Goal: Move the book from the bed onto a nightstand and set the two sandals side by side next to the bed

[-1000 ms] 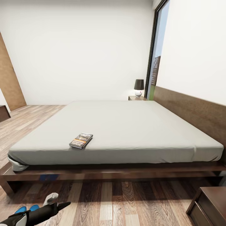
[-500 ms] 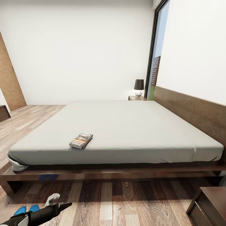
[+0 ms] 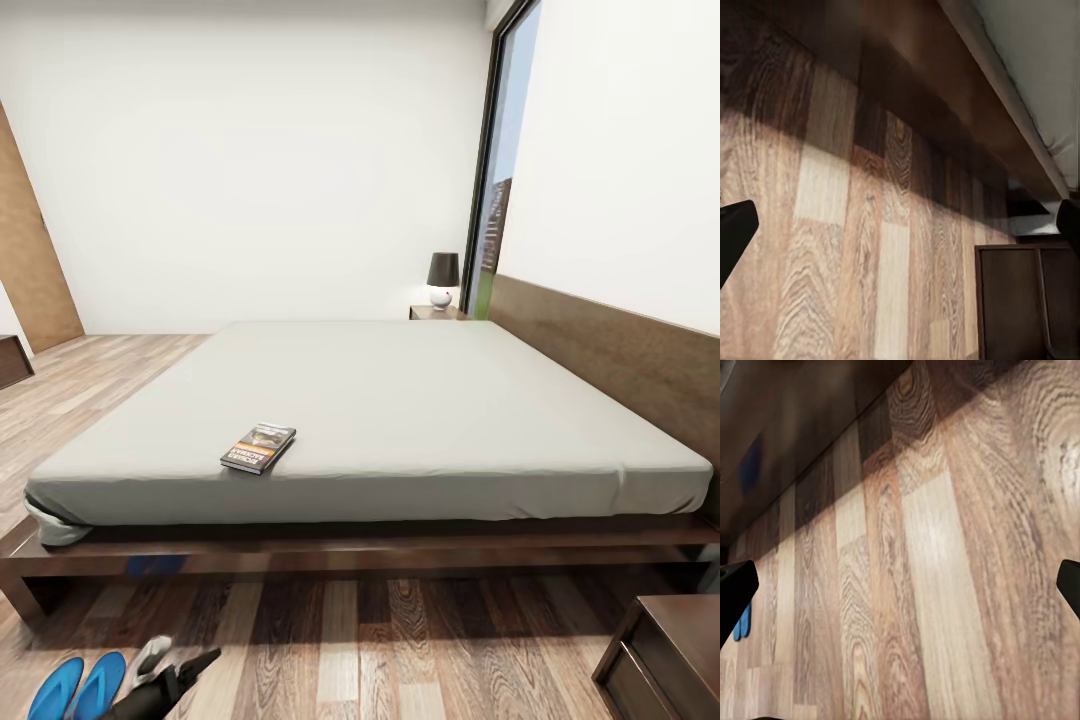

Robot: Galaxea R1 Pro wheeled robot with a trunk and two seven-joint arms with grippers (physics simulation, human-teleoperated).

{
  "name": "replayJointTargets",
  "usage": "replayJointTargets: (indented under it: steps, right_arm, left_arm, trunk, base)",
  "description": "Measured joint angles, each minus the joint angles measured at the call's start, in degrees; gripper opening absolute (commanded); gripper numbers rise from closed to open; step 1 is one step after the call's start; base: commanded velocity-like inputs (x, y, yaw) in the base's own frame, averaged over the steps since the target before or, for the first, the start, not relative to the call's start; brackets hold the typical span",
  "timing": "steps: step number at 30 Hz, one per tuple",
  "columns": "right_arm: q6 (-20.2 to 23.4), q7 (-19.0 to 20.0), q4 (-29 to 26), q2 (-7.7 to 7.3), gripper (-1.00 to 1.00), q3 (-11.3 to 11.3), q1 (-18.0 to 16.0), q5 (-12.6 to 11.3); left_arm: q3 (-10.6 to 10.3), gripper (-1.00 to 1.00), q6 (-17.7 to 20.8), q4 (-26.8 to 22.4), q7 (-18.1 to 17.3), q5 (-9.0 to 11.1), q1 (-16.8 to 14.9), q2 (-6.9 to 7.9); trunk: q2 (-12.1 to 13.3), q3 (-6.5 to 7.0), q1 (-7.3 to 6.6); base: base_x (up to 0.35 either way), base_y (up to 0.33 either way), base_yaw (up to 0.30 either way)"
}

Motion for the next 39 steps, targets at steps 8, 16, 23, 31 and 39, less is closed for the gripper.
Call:
replayJointTargets:
  steps: [8, 16, 23, 31, 39]
  right_arm:
    - [-0.03, -0.04, 0.00, 0.09, 1.00, -0.26, 0.00, 0.02]
    - [-0.03, -2.10, 0.01, 0.28, 1.00, -0.09, -0.01, -0.03]
    - [-0.04, -4.68, 0.01, 0.82, 1.00, 0.04, -0.01, -0.09]
    - [-0.04, -5.43, 0.00, 1.25, 1.00, -0.01, 0.00, -0.06]
    - [-0.06, -5.59, -0.01, 1.37, 1.00, 0.04, 0.00, -0.05]
  left_arm:
    - [-0.40, 1.00, -0.34, -0.02, -1.57, 5.52, 3.18, 0.12]
    - [-0.30, 1.00, -0.38, -0.04, -2.98, 6.25, 4.53, 0.10]
    - [-0.30, 1.00, -0.34, -0.02, -3.24, 6.37, 4.76, 0.06]
    - [-0.29, 1.00, -0.46, -0.04, -3.29, 6.39, 4.80, -0.08]
    - [-0.29, 1.00, -0.48, -0.05, -3.30, 6.40, 4.80, -0.07]
  trunk:
    - [0.00, 0.00, 0.00]
    - [0.00, 0.00, 0.00]
    - [0.00, 0.00, 0.00]
    - [0.00, 0.00, 0.00]
    - [0.00, 0.00, -0.01]
  base:
    - [0.000, 0.000, 0.000]
    - [0.000, 0.000, 0.047]
    - [0.000, 0.007, 0.142]
    - [0.000, 0.066, 0.161]
    - [0.063, 0.088, 0.102]
